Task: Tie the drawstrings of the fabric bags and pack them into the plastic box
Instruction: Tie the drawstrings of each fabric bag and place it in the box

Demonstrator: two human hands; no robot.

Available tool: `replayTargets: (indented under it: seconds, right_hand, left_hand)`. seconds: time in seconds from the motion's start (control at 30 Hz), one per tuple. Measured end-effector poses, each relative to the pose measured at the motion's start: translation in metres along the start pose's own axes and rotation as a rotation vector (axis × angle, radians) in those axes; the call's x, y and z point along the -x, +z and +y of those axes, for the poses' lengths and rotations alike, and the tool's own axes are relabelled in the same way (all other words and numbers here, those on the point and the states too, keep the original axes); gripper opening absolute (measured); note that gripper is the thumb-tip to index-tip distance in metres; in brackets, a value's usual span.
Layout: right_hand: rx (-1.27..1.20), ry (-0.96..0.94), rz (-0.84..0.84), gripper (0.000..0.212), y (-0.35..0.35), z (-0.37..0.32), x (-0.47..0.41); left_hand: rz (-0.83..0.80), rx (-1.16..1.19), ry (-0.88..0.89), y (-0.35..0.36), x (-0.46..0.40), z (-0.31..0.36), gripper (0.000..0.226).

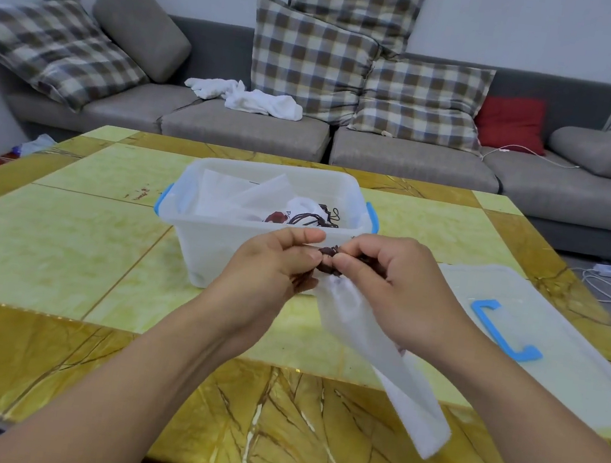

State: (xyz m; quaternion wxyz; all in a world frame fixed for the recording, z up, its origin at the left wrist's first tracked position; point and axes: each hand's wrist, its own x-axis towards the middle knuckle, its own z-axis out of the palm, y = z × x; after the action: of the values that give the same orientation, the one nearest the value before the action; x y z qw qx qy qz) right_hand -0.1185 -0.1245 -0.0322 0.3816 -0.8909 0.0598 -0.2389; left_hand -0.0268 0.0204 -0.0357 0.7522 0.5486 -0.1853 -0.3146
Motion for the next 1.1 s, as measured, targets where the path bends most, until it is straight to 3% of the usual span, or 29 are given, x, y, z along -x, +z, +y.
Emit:
replayTargets:
  seconds: [0.13, 0.2, 0.4, 0.57, 0.9, 1.0, 1.1]
  right_hand:
    - [-0.089, 0.056, -0.067, 0.021, 0.000, 0.004, 0.000]
    - [-0.021, 0.014, -0.074, 0.021, 0.001, 0.003, 0.001]
    - [0.327, -0.150, -0.064, 0.019, 0.004, 0.002, 0.000]
    - [0.393, -0.185, -0.033, 0.024, 0.010, 0.004, 0.002]
    - [0.536, -0.308, 0.057, 0.015, 0.011, -0.003, 0.000]
    - [0.527, -0.390, 0.071, 0.014, 0.008, -0.002, -0.004]
    - [0.362, -0.317, 0.026, 0.023, 0.001, 0.001, -0.007]
  left_hand:
    - [-0.038, 0.044, -0.069, 0.001, -0.002, 0.000, 0.019]
    - [-0.058, -0.064, -0.037, 0.000, -0.002, 0.000, 0.009]
    - [-0.110, -0.424, 0.094, -0.005, -0.001, -0.005, 0.022]
    - [-0.108, -0.592, 0.206, -0.011, 0.000, -0.003, 0.015]
    - [0.077, -0.503, 0.195, -0.012, 0.000, -0.009, 0.012]
    - [-0.005, -0.439, 0.074, -0.015, 0.001, -0.005, 0.020]
    - [-0.098, -0.148, -0.109, -0.012, 0.005, 0.001, 0.025]
